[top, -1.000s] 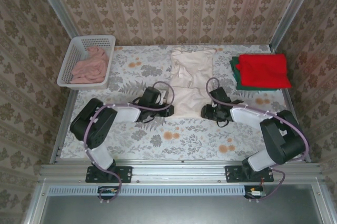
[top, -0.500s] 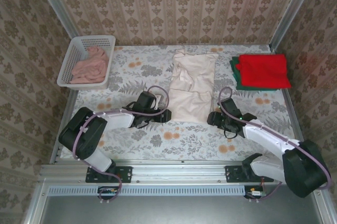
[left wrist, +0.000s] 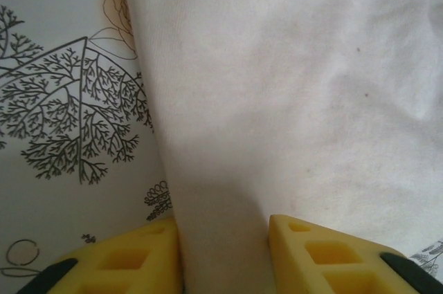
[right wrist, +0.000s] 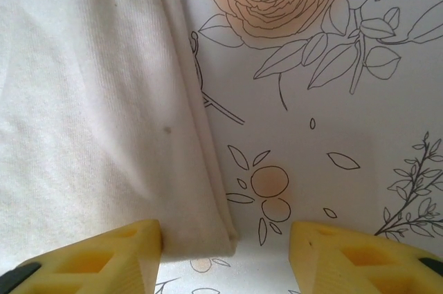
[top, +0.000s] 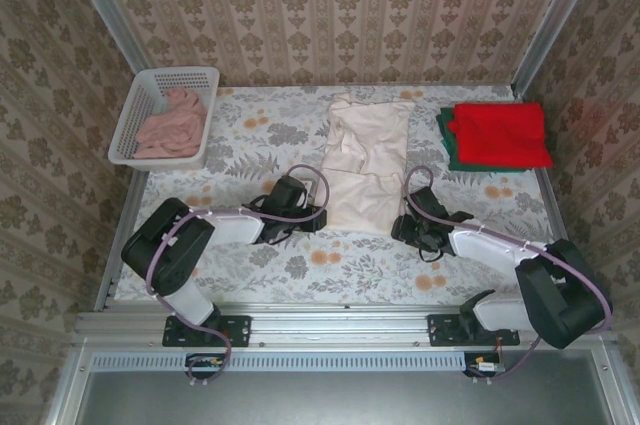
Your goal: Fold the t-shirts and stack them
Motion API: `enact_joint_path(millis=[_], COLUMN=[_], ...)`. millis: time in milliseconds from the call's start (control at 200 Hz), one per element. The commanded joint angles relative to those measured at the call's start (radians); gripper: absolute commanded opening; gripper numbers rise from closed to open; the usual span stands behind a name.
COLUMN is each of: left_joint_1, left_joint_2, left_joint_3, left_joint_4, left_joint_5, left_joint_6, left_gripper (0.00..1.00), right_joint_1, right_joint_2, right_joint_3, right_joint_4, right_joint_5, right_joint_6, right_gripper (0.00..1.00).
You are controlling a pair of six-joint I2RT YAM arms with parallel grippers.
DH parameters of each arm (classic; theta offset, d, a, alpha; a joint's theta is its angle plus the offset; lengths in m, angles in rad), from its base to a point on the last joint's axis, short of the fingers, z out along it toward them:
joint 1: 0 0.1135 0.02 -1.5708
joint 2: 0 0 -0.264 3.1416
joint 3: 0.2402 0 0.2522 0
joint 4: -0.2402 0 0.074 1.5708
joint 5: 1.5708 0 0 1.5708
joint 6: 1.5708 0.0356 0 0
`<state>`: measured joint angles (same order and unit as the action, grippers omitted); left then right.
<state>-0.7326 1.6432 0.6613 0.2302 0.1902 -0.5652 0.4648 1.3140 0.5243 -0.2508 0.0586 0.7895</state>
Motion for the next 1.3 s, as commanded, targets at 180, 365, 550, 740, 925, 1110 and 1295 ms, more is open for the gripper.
enact_joint_path(millis=[180,365,550,740,925,1110,1295], left_joint_1=[-0.079,-0.080,-0.080,-0.091,-0.178,-0.218,-0.132], left_joint_2=[-0.032,-0.047,-0.087,-0.210,-0.395,-0.608,-0.563], left_joint_3=[-0.014,-0.020,-0.040,-0.095,-0.123,-0.084,0.104], left_joint_4=[-0.073,-0.088,-0.109,-0.160,-0.309,-0.499,-0.619], left_joint_5=[0.107,0.095,0.087,0.063,-0.022,-0.121,-0.182], left_joint_6=[-0.041,-0.039,-0.041,-0.052,-0.099,-0.138,-0.038], left_gripper=[0.22,0.17,0.03,0.00,0.00,0.00,0.00], right_joint_1=[0.058,0.054,0.041,0.068,0.131,0.158,0.134], right_joint_2=[0.071,0.116,0.107,-0.043,-0.267,-0.429,-0.277], right_joint_3=[0.039,0.072,0.067,0.046,0.039,0.089,0.307], right_joint_4=[0.091,0.054,0.063,-0.007,-0.181,-0.280,-0.304], right_joint_5=[-0.021,0.022,0.016,0.029,0.047,0.032,0.016], right_joint_6=[0.021,-0.004,-0.007,-0.019,-0.001,0.023,-0.083], right_gripper=[0.49,0.46,0.29,0.00,0.00,0.00,0.00])
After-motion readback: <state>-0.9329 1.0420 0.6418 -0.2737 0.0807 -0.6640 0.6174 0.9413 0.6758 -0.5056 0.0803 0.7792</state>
